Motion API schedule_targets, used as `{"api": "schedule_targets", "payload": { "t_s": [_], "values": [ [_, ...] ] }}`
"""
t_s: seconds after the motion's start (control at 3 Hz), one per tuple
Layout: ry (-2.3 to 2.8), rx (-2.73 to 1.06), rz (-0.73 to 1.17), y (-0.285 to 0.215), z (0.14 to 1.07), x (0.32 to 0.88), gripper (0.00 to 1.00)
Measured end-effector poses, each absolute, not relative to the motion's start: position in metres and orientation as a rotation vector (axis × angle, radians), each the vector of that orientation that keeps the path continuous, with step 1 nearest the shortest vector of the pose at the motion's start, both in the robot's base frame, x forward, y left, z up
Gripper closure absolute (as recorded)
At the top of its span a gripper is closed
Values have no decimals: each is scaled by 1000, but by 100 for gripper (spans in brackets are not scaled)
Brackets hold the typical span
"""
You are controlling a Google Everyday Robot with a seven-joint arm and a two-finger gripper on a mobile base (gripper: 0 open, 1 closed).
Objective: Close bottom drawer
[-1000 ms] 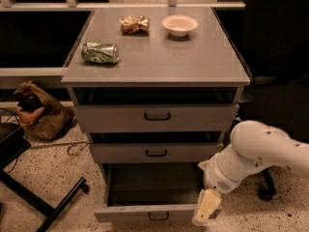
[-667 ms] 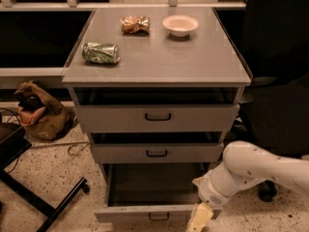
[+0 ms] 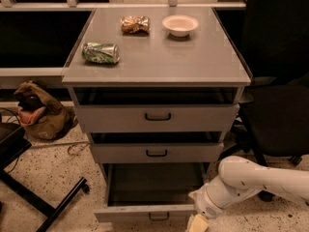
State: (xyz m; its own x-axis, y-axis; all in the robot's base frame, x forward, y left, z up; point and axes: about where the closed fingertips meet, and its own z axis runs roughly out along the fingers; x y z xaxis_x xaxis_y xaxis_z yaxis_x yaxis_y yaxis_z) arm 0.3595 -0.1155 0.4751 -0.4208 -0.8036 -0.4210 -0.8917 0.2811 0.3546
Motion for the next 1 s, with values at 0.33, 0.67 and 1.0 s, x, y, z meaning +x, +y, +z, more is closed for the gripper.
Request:
{"api": "schedule_targets", "payload": {
  "t_s": [0.33,0.67,1.0],
  "values": [
    [2395,-1578,804,-127,449,366,0],
    [2421,-1480,869,-147,380,361,0],
    [2421,-1480,869,-147,380,361,0]
  ]
}}
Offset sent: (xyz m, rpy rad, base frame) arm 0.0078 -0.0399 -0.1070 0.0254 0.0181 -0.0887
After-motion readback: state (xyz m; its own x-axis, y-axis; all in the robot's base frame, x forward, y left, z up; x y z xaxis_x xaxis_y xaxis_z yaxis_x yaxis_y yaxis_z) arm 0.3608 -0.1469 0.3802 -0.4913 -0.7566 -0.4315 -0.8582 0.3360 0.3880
